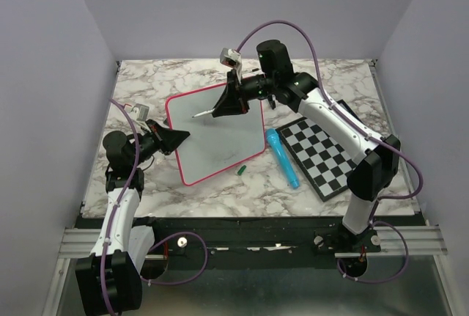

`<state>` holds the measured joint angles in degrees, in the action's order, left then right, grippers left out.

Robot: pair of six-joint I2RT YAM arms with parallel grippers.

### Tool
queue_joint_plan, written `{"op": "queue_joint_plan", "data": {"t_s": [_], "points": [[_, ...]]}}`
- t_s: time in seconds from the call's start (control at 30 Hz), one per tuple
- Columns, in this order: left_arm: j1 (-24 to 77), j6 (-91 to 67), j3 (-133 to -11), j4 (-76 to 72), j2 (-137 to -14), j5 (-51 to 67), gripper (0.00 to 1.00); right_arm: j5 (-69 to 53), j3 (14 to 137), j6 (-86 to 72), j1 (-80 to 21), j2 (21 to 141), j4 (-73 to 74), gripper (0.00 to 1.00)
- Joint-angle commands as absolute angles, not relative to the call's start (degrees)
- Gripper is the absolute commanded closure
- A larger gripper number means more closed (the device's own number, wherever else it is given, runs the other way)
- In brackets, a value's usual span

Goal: Write a sentence on the whiteboard

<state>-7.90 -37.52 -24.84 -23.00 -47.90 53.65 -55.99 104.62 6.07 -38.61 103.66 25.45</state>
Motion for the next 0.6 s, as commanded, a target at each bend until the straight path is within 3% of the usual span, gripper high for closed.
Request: {"op": "queue_joint_plan", "data": {"t_s": [0.0, 0.57], "points": [[-7.56, -35.77, -27.16, -25.75, -47.37, 52.73, 1.00, -56.43, 107.49, 5.45, -38.41, 105.03, 25.84, 0.99], [-7.12, -34.54, -27.25, -24.44, -46.76, 52.30, 1.00, -54.75, 110.74, 1.49, -38.94, 109.43, 24.70, 0.99]]}}
